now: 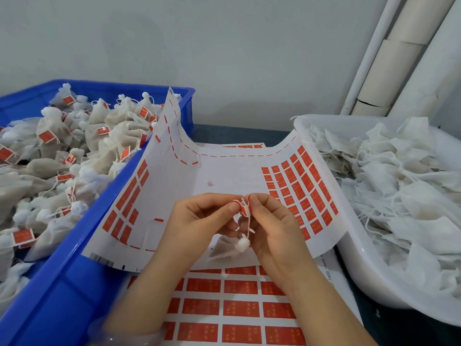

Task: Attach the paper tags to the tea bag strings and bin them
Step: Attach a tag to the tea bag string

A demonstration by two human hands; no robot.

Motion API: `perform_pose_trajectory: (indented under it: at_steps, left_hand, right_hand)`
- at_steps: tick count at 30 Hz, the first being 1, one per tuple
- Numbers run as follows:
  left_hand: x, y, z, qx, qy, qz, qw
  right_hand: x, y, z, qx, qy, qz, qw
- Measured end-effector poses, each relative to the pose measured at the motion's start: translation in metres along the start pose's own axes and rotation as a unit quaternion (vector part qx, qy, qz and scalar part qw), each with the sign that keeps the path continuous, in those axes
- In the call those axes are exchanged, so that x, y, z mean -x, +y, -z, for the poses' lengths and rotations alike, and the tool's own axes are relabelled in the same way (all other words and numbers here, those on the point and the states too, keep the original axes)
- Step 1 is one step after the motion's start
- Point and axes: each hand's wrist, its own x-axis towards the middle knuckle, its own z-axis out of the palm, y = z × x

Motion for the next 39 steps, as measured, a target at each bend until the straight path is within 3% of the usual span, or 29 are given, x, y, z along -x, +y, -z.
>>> perform_pose_trajectory:
  at_steps: [19, 39]
  left_hand:
    - [-0.0001, 0.0001, -0.0031, -0.014, 0.015, -0.022, 1.000]
    - [-0.0005, -0.0003, -0.0037, -0.012, 0.004, -0.029, 0.999]
  right_hand:
    - [0.0011, -0.0004, -0.0010, 0.029, 0.022, -0.006, 0.999]
    - [-0.0004, -0.0014, 0.0007, -0.017, -0.001, -0.034, 0.999]
